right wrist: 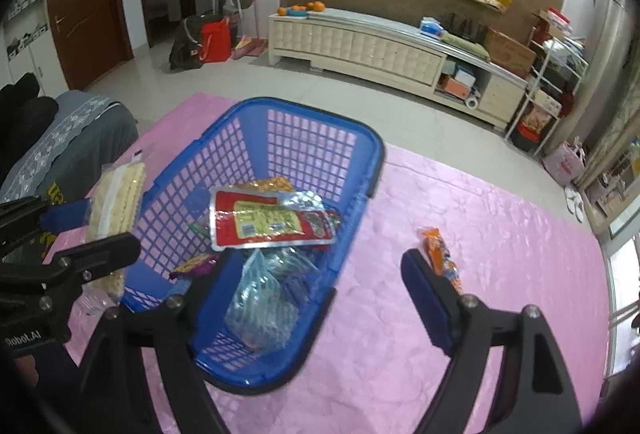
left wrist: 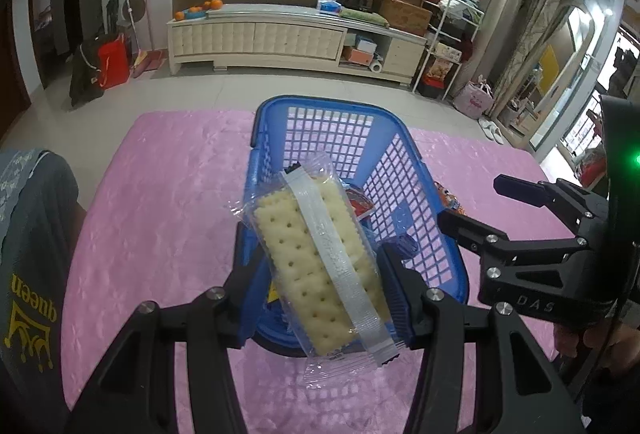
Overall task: Organize snacks
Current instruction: 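Lower both packs into the basket and open both grippers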
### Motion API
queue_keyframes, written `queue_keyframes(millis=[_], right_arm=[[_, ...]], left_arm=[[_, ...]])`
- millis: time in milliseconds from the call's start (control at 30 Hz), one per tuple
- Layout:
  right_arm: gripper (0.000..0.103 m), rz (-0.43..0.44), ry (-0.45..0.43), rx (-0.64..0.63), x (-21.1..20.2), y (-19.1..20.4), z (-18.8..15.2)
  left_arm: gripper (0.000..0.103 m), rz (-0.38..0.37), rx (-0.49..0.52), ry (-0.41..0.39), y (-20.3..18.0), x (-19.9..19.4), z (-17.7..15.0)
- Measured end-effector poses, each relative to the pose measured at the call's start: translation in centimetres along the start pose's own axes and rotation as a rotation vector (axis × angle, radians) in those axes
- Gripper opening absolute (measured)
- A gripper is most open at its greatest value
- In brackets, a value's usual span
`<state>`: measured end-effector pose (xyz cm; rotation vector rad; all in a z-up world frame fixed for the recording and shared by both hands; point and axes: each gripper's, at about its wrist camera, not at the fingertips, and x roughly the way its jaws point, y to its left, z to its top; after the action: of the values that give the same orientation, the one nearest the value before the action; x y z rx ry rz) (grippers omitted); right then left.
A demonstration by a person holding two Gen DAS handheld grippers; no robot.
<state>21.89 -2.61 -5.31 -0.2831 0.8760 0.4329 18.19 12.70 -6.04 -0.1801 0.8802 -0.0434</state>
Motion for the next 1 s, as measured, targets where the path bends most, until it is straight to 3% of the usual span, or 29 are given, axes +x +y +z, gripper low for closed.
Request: queue_keyframes(millis=[467,633,767,1000], right_arm=[[0.085,-0.007,0.058,0.063,0.8,-2.8,-2.7],[0.085,-0.013,0.067,0.097,1.1,-3.7,-3.4],[0.085,-0.016,0.075,0.099,1.3,-4.0,-3.5],[0.085,0.019,0.049,0.124,0.4,-4.1,-3.3]], left_arm=[[0.051,-0.063,0.039,0.091,-1.4,5.1,0.9],[0.051,-0.047,0.073,0.12,-1.7,7.1,1.3],[0.067,-0.052,0.054,0.108,-1.3,7.0,1.7],[0.069,-0.037,0.057,0.095,-1.3,5.3,0.9]])
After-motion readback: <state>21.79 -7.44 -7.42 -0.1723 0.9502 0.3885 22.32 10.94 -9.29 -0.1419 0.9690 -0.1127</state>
